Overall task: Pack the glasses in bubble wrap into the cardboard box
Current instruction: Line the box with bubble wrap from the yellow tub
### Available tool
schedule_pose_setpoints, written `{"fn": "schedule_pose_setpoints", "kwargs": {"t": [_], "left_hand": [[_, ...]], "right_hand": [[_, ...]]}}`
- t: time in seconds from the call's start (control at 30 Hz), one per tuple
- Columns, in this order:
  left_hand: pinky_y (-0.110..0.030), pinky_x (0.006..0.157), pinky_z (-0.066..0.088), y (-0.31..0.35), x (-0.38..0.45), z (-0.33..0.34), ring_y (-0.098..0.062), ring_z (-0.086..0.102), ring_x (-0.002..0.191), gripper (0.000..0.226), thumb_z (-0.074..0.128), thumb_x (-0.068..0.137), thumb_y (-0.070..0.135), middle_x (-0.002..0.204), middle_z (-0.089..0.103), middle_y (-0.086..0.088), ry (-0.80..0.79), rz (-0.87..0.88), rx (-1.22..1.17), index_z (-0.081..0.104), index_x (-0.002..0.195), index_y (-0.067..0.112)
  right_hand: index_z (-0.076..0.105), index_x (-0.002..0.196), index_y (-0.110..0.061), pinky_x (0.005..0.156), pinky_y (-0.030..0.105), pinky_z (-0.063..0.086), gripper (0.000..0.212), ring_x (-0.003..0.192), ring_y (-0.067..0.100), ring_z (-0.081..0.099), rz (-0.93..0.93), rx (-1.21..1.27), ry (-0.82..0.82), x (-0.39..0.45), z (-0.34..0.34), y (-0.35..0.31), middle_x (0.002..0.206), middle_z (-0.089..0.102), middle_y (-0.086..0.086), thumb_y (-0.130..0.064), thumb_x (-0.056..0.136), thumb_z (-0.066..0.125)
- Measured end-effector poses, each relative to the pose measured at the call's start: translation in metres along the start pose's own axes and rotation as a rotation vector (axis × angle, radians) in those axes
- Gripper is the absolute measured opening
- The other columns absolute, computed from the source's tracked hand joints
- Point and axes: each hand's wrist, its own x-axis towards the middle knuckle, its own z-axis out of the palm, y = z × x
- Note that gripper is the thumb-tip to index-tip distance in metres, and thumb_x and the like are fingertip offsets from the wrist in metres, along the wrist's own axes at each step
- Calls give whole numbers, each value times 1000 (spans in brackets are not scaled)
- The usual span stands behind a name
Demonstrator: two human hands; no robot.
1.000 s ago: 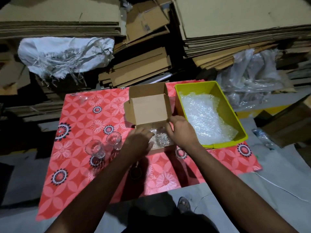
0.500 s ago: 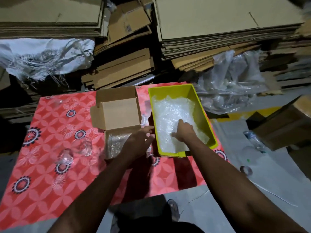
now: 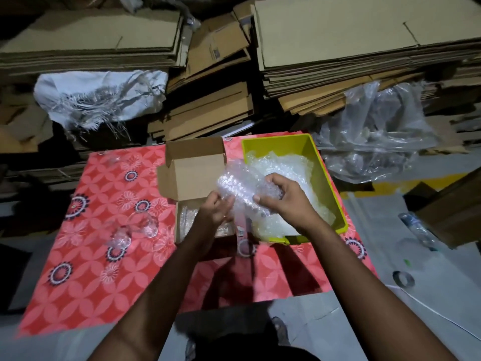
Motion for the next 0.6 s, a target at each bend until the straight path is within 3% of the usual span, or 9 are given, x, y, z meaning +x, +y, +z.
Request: {"fn": "schedule_pose_setpoints", "kwargs": {"t": [0.1, 0.17, 0.2, 0.3, 0.37, 0.43, 0.53, 0.6], "left_hand": [[-43, 84, 57, 12, -25, -16, -17, 72, 100, 15, 58, 98, 17, 102, 77, 4, 14, -31, -322, 64, 111, 16], [-40, 75, 61, 12, -36, -31, -30, 72, 97, 20, 54, 98, 6, 104, 76, -11, 30, -10, -392, 65, 115, 5], [-40, 73, 62, 10, -39, -40, -32, 72, 94, 20, 53, 98, 4, 102, 75, -14, 48, -14, -401, 63, 115, 1], [-25, 61, 56, 5, -49, -67, -16, 69, 73, 13, 51, 96, -2, 75, 71, 2, 45, -11, -414, 61, 98, 6], [-24, 63, 53, 3, -54, -80, -17, 65, 72, 10, 60, 88, 4, 75, 66, 1, 11, -21, -434, 64, 92, 11], [-25, 66, 57, 1, -60, -86, -18, 68, 75, 14, 62, 90, 2, 83, 70, -5, 24, -40, -431, 67, 100, 9], [-30, 70, 58, -3, -64, -93, -19, 67, 72, 18, 58, 95, 0, 84, 72, -10, 156, -33, -353, 68, 107, 10], [-32, 72, 58, -5, -66, -97, -25, 66, 77, 16, 60, 95, 1, 89, 70, -15, 166, -3, -364, 67, 109, 6]], "right_hand": [[68, 93, -10, 68, 33, 58, 16, 75, 17, 66, 80, 132, -75, -11, 36, -11, 84, 71, -1, -12, 83, 80], [68, 99, -7, 77, 41, 60, 9, 79, 21, 69, 209, 316, -8, -14, 56, -7, 90, 74, 8, -8, 90, 72], [67, 106, -3, 77, 42, 60, 13, 81, 24, 70, 285, 418, 13, -16, 65, -4, 95, 74, 13, -9, 94, 67], [61, 121, 0, 74, 41, 58, 29, 89, 32, 69, 402, 574, 11, -24, 89, 2, 112, 70, 24, -14, 96, 65], [58, 117, 1, 59, 32, 58, 22, 74, 24, 72, 418, 608, 78, -30, 103, 1, 103, 70, 23, -11, 98, 61], [54, 108, -6, 48, 26, 54, 15, 57, 17, 68, 403, 529, 161, -37, 115, 0, 90, 67, 19, -11, 98, 63], [52, 94, -26, 63, 33, 50, 28, 73, 17, 61, 219, 77, 234, -44, 126, 12, 95, 63, 4, -23, 77, 73], [58, 94, -33, 72, 35, 49, 24, 81, 14, 59, 127, -9, 229, -46, 134, 21, 95, 63, -4, -25, 75, 69]]}}
